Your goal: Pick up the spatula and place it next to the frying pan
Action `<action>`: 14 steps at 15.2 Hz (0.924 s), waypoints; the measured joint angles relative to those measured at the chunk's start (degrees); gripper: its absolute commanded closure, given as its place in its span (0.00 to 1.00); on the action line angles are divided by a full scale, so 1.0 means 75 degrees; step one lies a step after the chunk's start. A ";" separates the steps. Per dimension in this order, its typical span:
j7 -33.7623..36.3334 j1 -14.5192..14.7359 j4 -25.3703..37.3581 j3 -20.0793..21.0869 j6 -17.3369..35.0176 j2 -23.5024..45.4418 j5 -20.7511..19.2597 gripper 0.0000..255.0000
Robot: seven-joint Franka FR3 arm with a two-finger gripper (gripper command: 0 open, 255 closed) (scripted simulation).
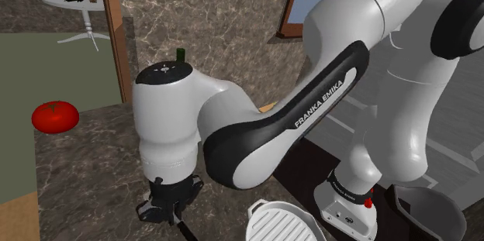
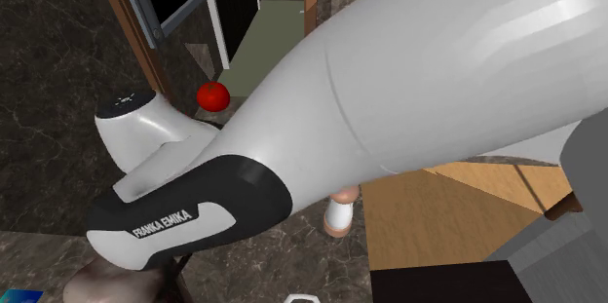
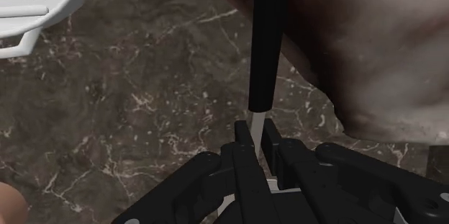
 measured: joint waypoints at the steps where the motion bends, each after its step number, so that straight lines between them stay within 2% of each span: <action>1: 0.0123 0.0074 -0.0062 0.0059 0.0023 -0.0048 0.0024 1.00; 7: 0.1177 0.0719 -0.0287 0.0473 0.0161 -0.0180 0.0048 1.00; 14: 0.2653 0.1653 -0.0087 0.0853 0.0227 0.0121 -0.0261 1.00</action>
